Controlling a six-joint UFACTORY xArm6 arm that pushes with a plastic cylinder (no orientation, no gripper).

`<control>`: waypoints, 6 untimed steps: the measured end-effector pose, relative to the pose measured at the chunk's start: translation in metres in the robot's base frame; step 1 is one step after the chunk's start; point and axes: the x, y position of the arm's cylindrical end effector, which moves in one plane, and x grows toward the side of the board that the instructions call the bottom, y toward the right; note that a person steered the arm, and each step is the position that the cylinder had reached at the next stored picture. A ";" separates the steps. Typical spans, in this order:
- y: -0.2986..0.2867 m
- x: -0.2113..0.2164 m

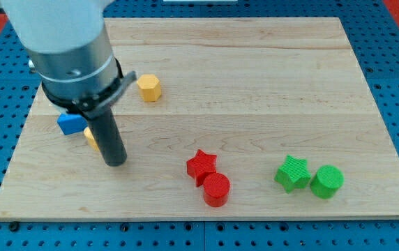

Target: Nudge the yellow hexagon a bit left

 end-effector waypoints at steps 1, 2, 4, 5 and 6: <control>-0.037 -0.025; -0.058 -0.032; 0.081 -0.076; 0.161 -0.126; 0.112 -0.147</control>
